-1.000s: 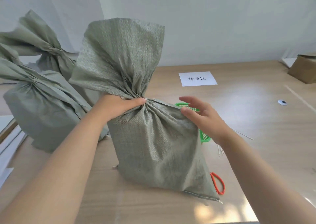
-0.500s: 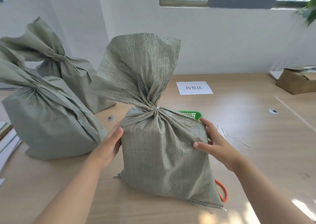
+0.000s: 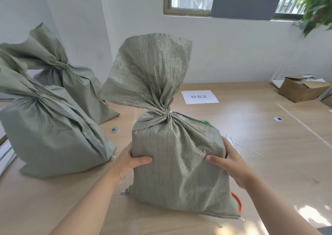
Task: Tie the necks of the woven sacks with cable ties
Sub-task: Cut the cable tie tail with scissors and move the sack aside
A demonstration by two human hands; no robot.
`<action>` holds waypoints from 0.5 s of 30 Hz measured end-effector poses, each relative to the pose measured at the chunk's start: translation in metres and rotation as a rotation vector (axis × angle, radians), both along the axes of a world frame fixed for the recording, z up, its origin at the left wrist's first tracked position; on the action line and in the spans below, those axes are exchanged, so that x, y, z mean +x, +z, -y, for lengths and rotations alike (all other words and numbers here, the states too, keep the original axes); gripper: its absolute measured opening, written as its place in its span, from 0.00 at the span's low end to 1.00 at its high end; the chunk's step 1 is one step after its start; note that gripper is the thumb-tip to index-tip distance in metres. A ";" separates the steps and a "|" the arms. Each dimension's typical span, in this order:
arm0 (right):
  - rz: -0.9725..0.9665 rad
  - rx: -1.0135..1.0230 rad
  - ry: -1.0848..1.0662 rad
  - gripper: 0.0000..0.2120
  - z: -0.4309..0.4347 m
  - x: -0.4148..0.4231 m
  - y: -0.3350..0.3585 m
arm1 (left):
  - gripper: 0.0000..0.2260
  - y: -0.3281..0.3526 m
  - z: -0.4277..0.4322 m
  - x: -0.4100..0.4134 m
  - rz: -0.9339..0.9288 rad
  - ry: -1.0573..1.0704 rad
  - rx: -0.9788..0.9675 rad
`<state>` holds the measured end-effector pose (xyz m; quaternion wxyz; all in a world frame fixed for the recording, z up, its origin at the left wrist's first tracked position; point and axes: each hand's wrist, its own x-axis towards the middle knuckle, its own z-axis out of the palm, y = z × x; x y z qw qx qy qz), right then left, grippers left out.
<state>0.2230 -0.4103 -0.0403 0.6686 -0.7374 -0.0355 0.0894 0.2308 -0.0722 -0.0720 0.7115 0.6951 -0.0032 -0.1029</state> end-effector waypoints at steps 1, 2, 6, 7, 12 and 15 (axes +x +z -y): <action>0.013 0.003 -0.011 0.34 -0.004 0.001 0.005 | 0.41 0.004 -0.003 0.000 0.008 0.008 -0.003; 0.032 0.005 -0.020 0.33 -0.008 0.001 0.011 | 0.43 0.010 -0.006 0.002 0.019 0.013 -0.002; 0.101 0.002 -0.037 0.28 -0.024 0.013 0.044 | 0.48 0.046 -0.018 0.012 0.086 0.052 -0.011; 0.117 0.008 -0.036 0.27 -0.027 0.018 0.055 | 0.48 0.058 -0.021 0.017 0.108 0.059 -0.011; 0.205 0.045 -0.025 0.26 -0.039 0.057 0.105 | 0.43 0.114 -0.032 0.052 0.208 0.066 0.029; 0.257 0.031 -0.031 0.24 -0.037 0.090 0.129 | 0.45 0.141 -0.029 0.080 0.228 0.093 0.068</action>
